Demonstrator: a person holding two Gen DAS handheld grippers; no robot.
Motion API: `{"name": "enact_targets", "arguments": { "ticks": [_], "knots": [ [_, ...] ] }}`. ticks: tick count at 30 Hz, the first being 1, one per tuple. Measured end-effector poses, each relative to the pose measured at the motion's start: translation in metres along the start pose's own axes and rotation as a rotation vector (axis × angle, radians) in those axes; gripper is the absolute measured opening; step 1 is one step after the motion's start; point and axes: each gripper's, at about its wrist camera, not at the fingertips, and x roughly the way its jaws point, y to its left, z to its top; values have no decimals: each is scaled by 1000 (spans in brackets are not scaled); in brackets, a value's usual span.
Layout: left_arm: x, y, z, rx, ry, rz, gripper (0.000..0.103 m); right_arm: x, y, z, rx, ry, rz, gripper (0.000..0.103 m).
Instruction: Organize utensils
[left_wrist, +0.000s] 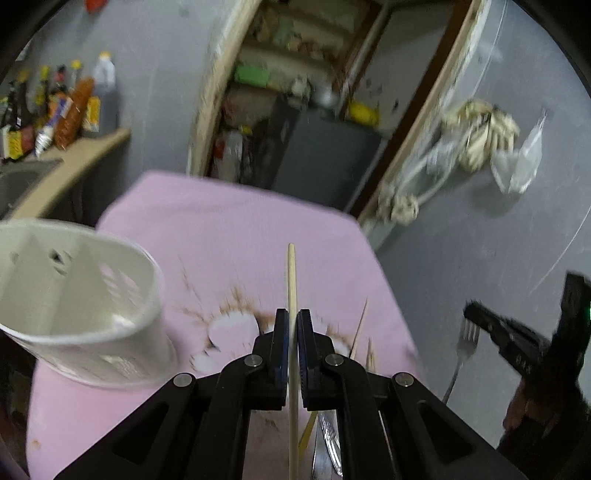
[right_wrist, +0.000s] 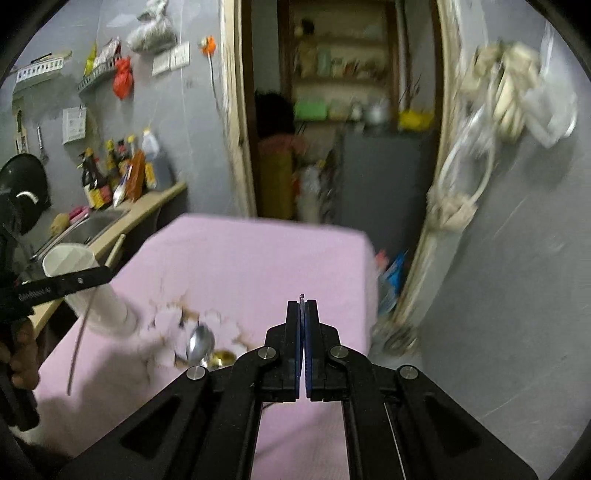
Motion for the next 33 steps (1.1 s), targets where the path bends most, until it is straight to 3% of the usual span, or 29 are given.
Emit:
{"name": "enact_targets", "arguments": {
  "ticks": [5, 9, 15, 22, 33],
  "knots": [
    [-43, 22, 28, -20, -108, -27, 5, -44, 42, 37, 4, -158, -73, 2],
    [-82, 44, 51, -28, -203, -28, 5, -68, 86, 71, -6, -276, -40, 2],
    [-132, 102, 84, -70, -364, 47, 5, -65, 162, 107, -60, -369, 19, 2],
    [-129, 178, 104, -192, -452, 108, 5, -38, 235, 112, -165, -352, 45, 2],
    [-80, 208, 101, -217, -455, 90, 5, 3, 265, 86, -222, -249, 37, 2]
  ]
}}
